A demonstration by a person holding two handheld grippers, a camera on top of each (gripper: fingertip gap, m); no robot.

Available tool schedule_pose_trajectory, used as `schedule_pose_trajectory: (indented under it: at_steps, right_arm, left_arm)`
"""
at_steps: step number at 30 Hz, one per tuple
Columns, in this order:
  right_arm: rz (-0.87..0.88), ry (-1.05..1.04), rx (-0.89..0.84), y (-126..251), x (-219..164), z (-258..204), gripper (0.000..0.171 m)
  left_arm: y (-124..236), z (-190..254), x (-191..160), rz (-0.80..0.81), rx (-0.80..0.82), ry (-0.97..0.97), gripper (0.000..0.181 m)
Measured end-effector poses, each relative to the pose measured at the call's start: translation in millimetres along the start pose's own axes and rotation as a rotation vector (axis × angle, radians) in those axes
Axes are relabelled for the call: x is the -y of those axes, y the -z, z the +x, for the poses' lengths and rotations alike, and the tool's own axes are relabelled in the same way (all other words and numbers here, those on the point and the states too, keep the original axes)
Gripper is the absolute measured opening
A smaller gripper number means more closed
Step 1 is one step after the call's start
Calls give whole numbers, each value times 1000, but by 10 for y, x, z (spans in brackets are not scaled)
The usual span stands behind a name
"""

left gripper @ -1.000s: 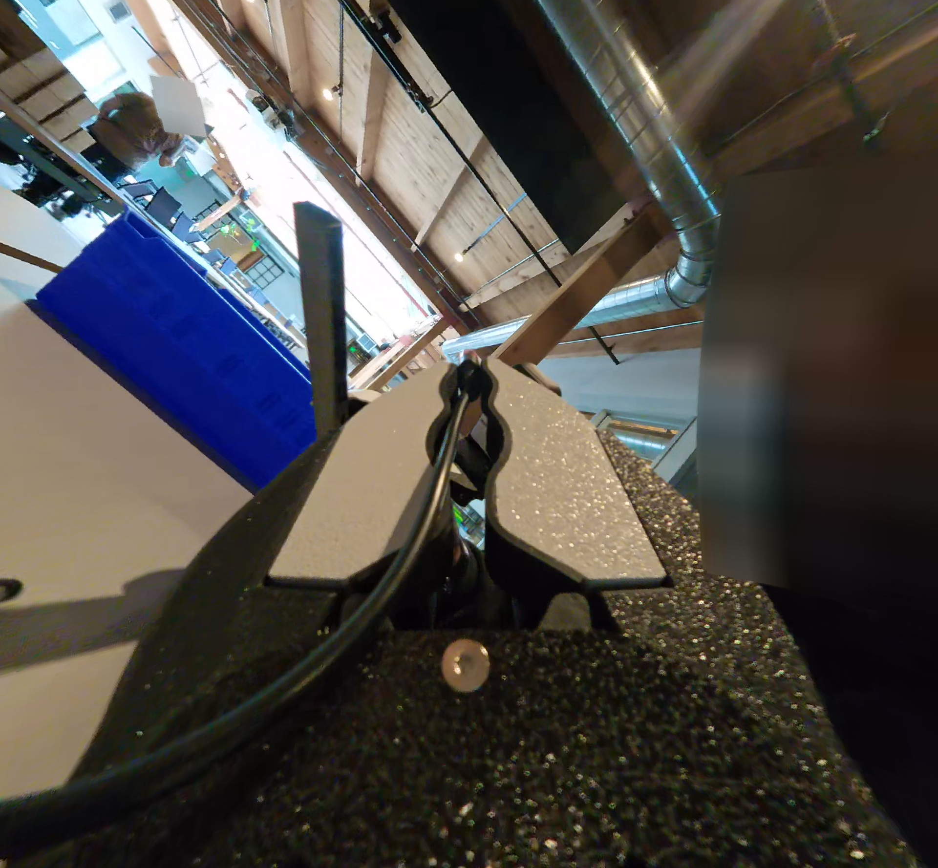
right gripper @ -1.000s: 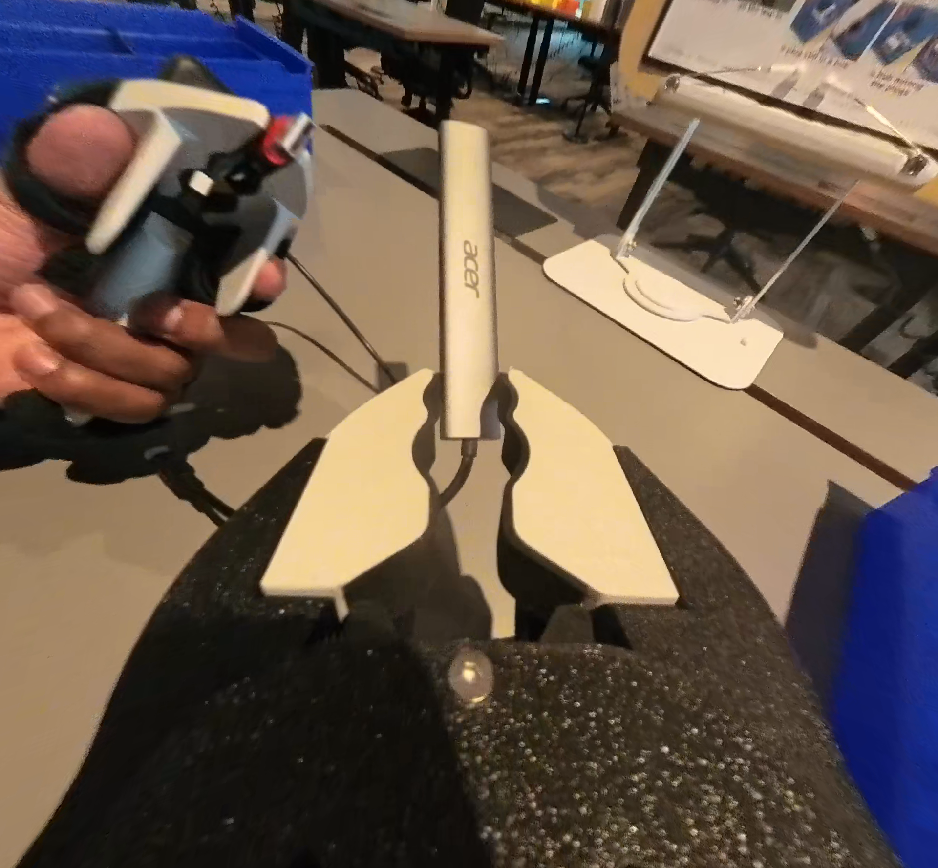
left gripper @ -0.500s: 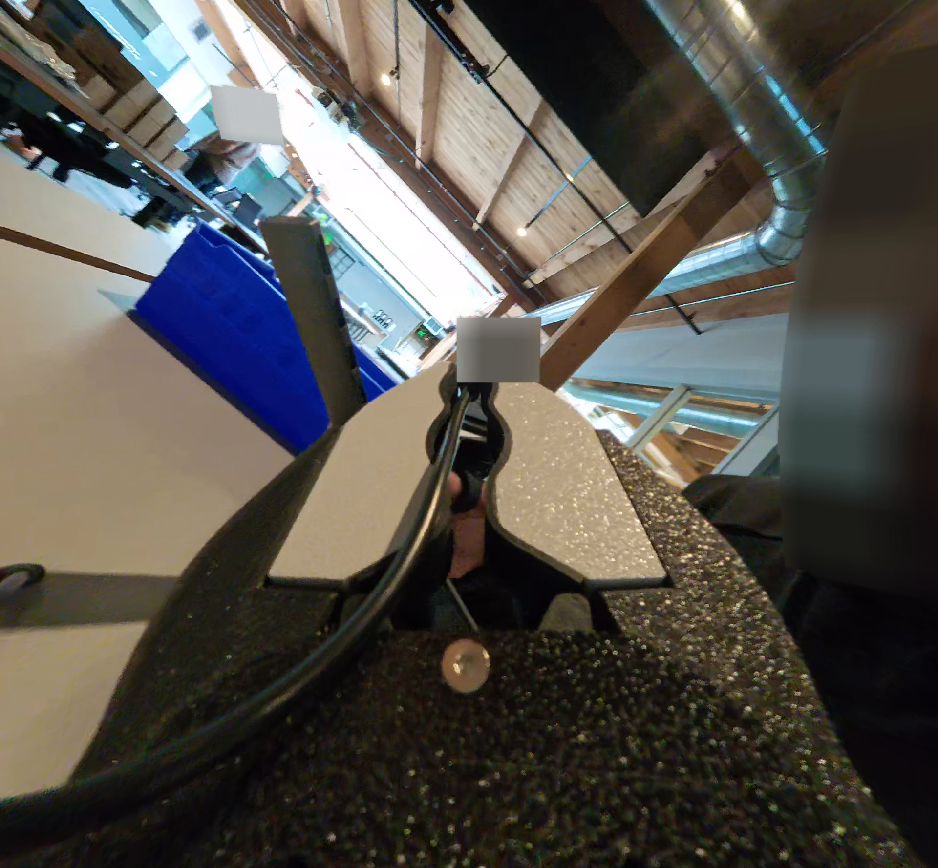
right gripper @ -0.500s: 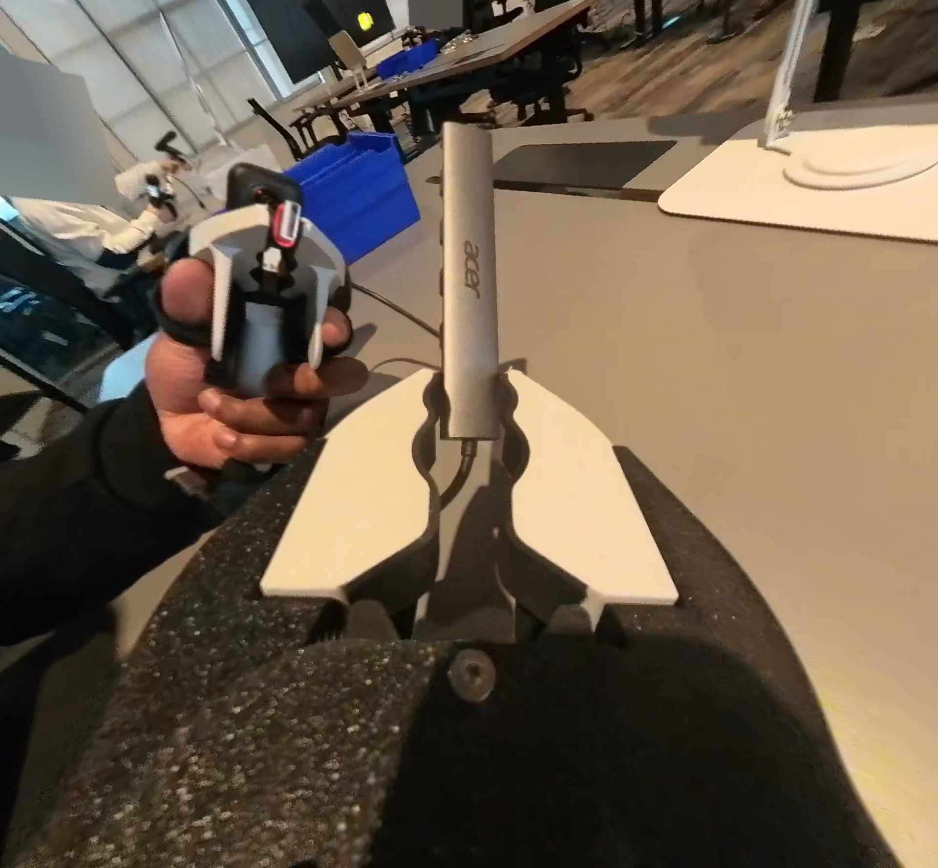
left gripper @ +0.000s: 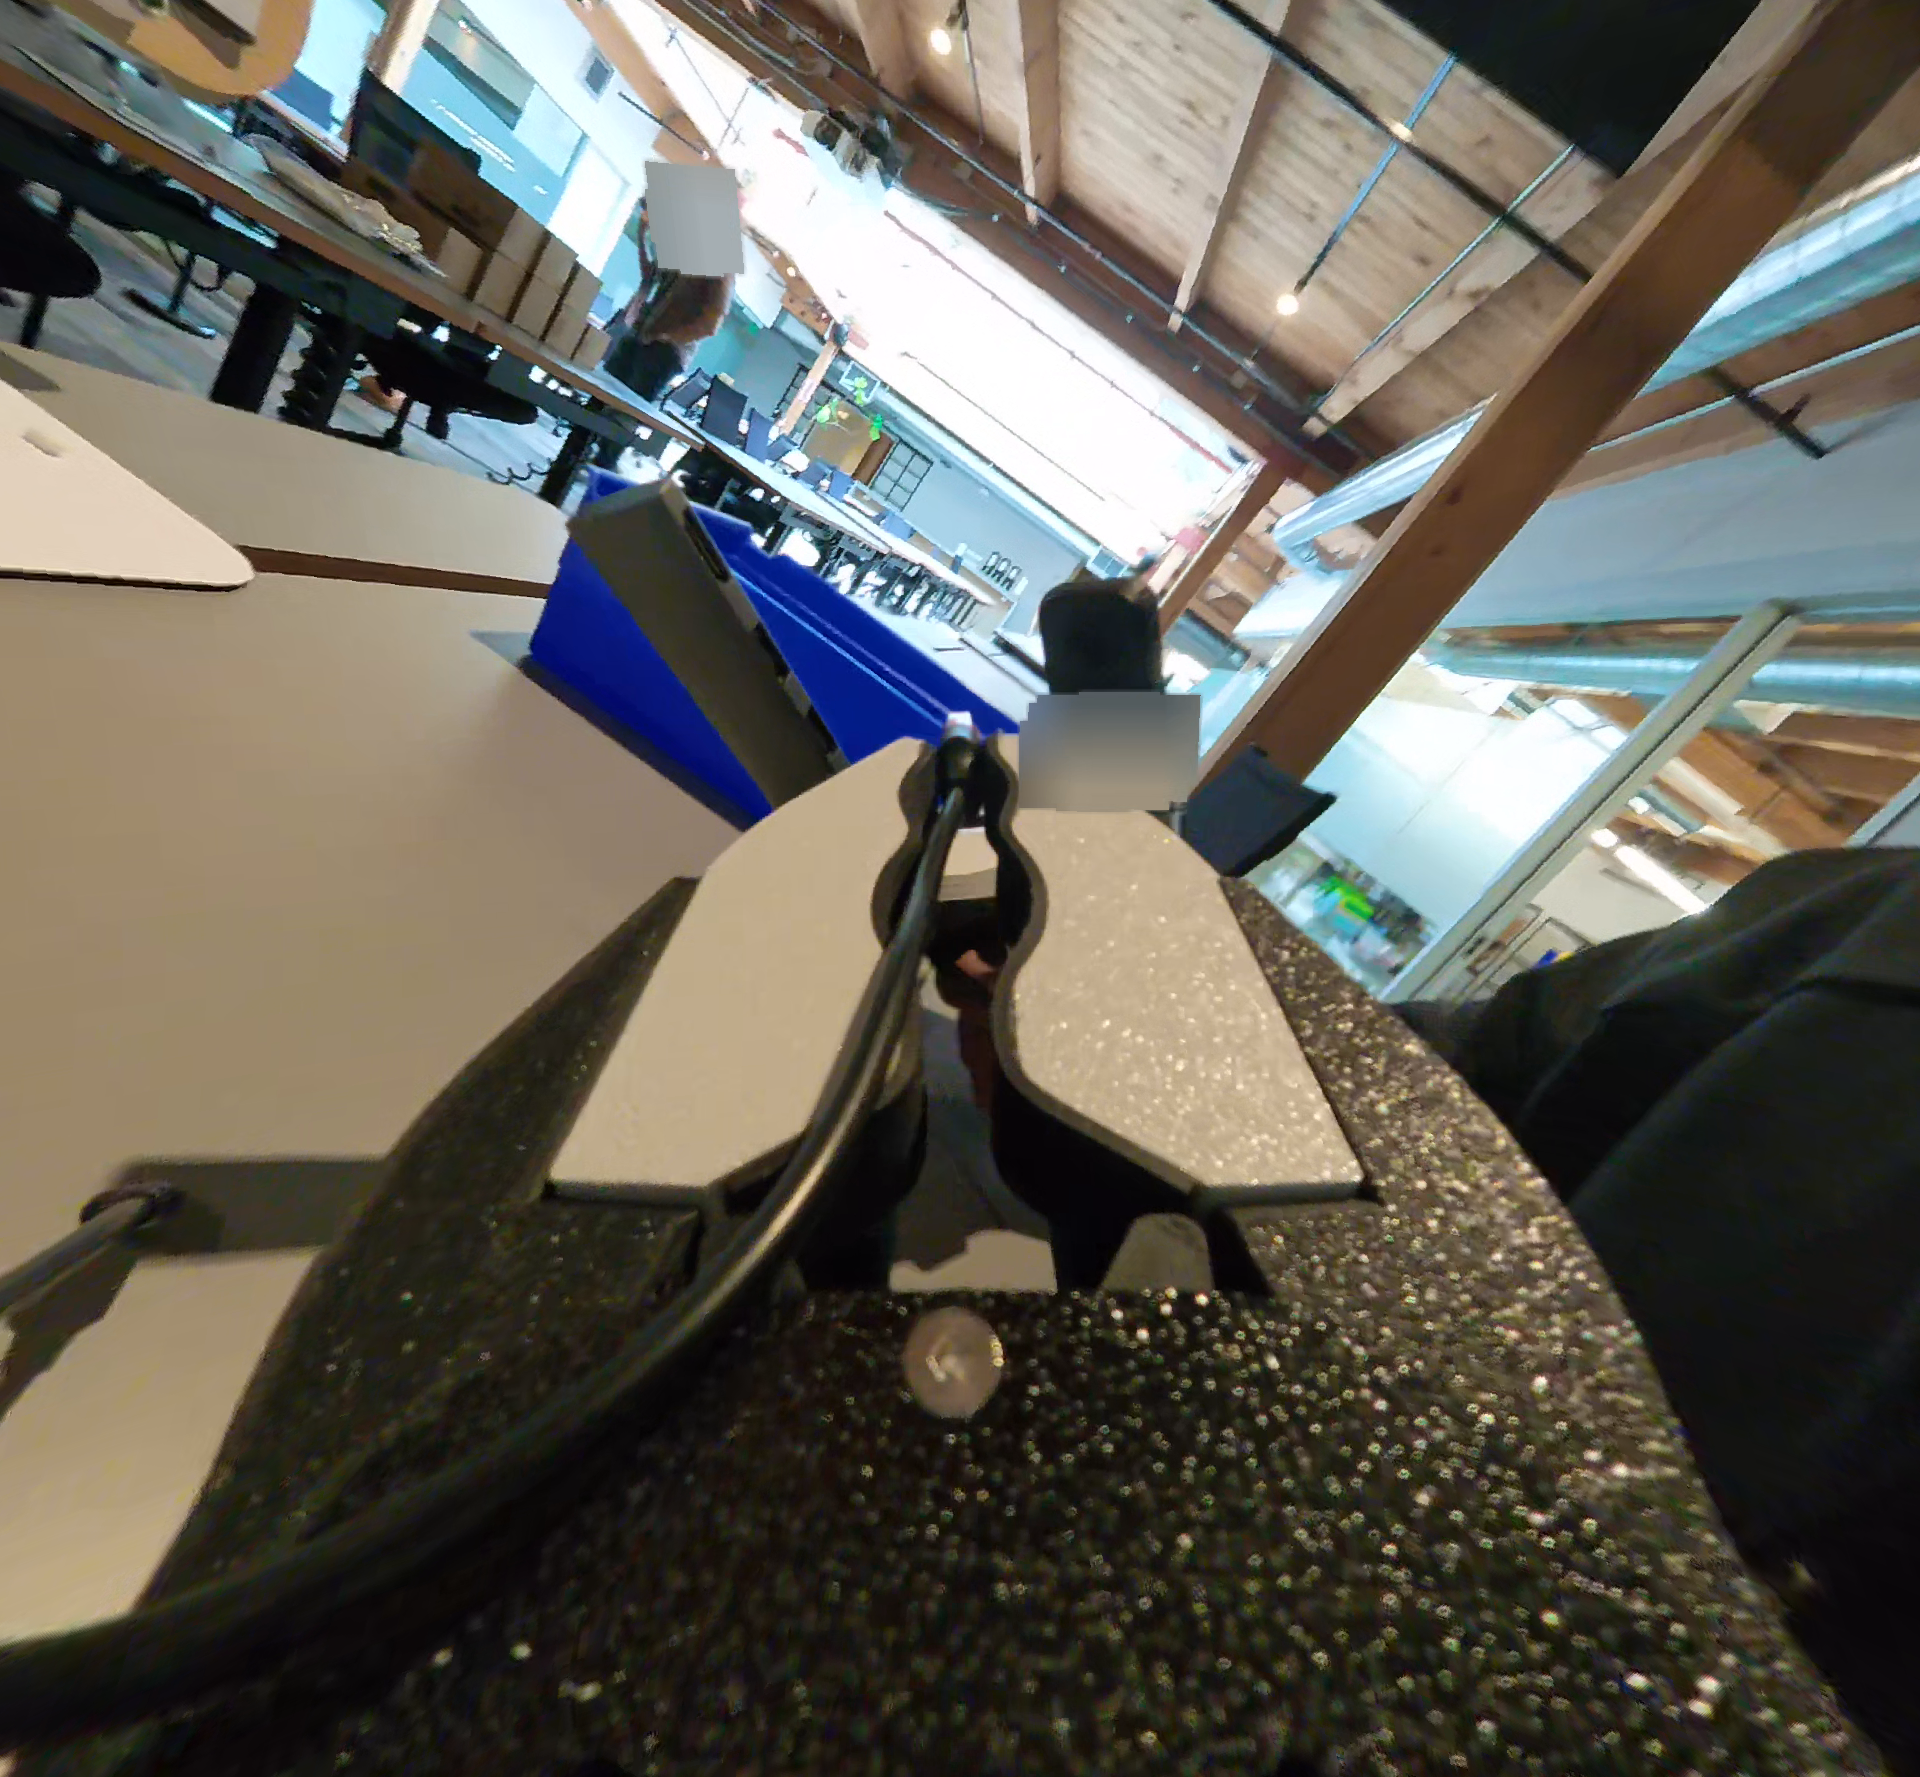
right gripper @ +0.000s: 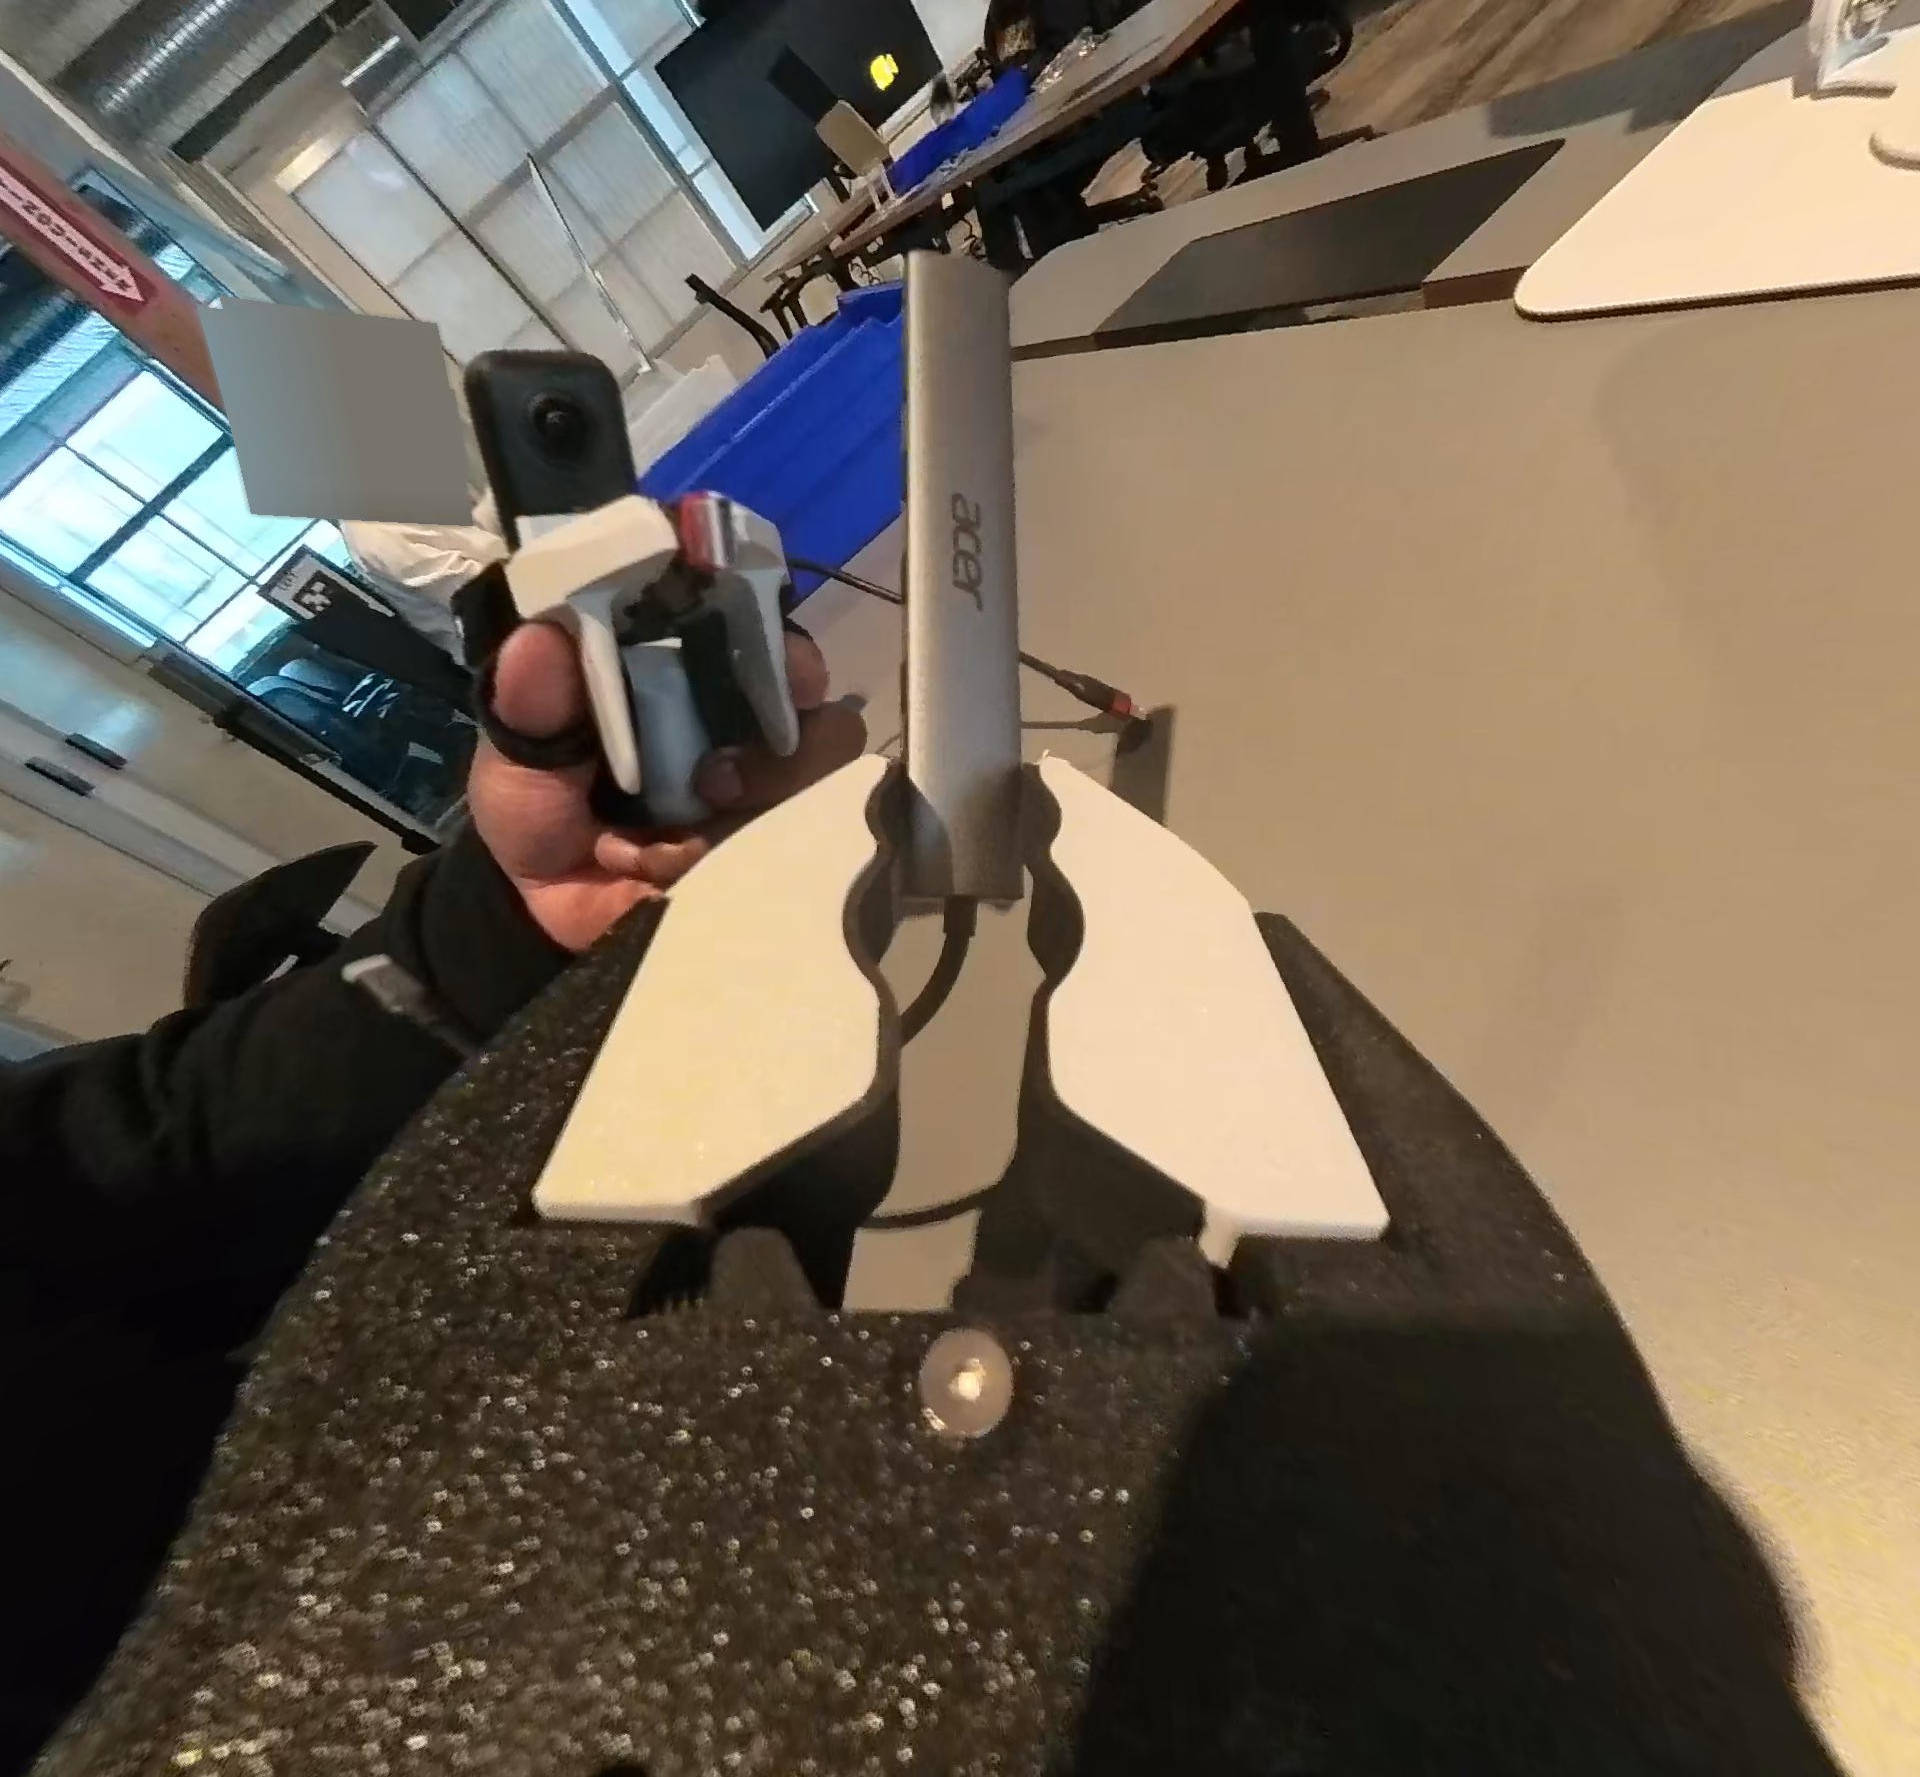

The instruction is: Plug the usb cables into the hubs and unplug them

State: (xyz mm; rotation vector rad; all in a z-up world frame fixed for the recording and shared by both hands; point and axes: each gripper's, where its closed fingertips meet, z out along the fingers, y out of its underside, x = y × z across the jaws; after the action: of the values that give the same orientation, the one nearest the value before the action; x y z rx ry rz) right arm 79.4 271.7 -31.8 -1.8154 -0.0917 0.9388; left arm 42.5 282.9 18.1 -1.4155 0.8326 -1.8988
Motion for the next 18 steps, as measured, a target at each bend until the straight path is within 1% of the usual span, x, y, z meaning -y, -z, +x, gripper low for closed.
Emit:
schedule_pose_trajectory:
  at_steps: [1,11,14,18]
  right_arm:
    - [0,3,2,-1,0,-6,21]
    - [-9,29,7,3,2,-48,22]
    - [-26,31,15,-5,-23,-63,22]
    - [-43,34,7,-14,-51,-45,22]
  left_arm:
    - [-6,-4,-15,-15,12,-27,7]
    - [-47,-2,-93,-108,106,-312,8]
    - [-44,-4,-102,-153,165,-503,7]
    - [-40,6,-134,-247,270,-884,7]
